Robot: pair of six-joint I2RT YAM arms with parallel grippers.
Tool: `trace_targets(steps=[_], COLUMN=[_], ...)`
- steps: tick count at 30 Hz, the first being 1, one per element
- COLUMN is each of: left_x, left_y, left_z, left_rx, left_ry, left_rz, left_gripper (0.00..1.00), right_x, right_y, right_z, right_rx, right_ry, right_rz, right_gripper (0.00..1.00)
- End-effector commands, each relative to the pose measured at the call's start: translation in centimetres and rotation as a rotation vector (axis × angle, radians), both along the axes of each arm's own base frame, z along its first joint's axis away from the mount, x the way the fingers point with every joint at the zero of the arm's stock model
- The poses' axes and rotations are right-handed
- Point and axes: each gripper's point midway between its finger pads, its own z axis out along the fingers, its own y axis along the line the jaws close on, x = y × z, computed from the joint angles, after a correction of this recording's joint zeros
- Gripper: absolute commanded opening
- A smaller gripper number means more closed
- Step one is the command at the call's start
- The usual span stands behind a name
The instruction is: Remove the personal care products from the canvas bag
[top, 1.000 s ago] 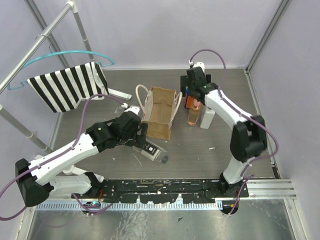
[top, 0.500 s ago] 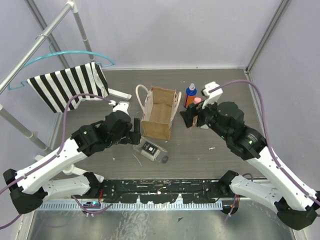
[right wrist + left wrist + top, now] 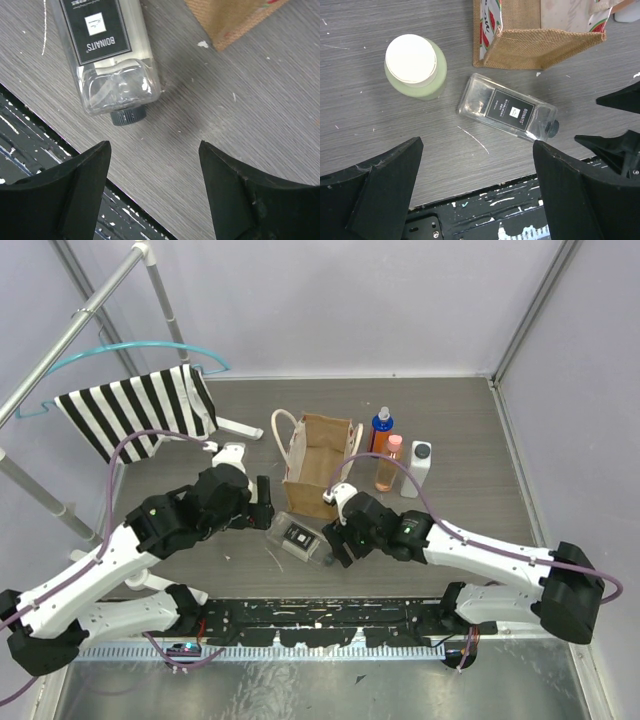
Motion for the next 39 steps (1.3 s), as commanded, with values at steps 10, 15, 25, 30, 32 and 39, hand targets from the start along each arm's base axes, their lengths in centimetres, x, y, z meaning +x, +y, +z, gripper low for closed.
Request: trace_targets(steps=[10, 15, 25, 30, 32, 39], left_x=[-0.8, -0.9, -1.1, -1.1, -1.1, -1.1], left_y=[1.9, 2.5, 2.8, 2.9, 3.0, 3.0], left_z=[0.1, 0.5, 0.1, 0.0, 0.1, -0.1], left_rx=[-0.003, -0.009, 0.001, 0.01, 0.011, 0.011], left_ry=[-0.016, -0.031, -0.025, -0.026, -0.027, -0.024], left_rz=[0.038, 0.05, 0.055, 0.055, 0.058, 0.057], left_gripper=[0.99, 0.99, 0.99, 0.99, 0.99, 0.99], right_x=[0.2, -0.1, -0.3, 0.0, -0.1, 0.1], right_y=[4.4, 4.4, 5.6, 6.4, 6.8, 7.5], right_z=[-3.8, -5.1, -6.5, -6.5, -6.1, -4.9], right_rx=[0.007, -0.019, 0.008, 0.039, 0.061, 0.09], right_ry=[-0.02, 0.004, 0.011, -0.015, -0.025, -0.035], right_rz=[0.107, 0.127, 0.174, 0.194, 0.207, 0.207], right_gripper=[0.77, 0.76, 0.7, 0.66, 0.6, 0.33])
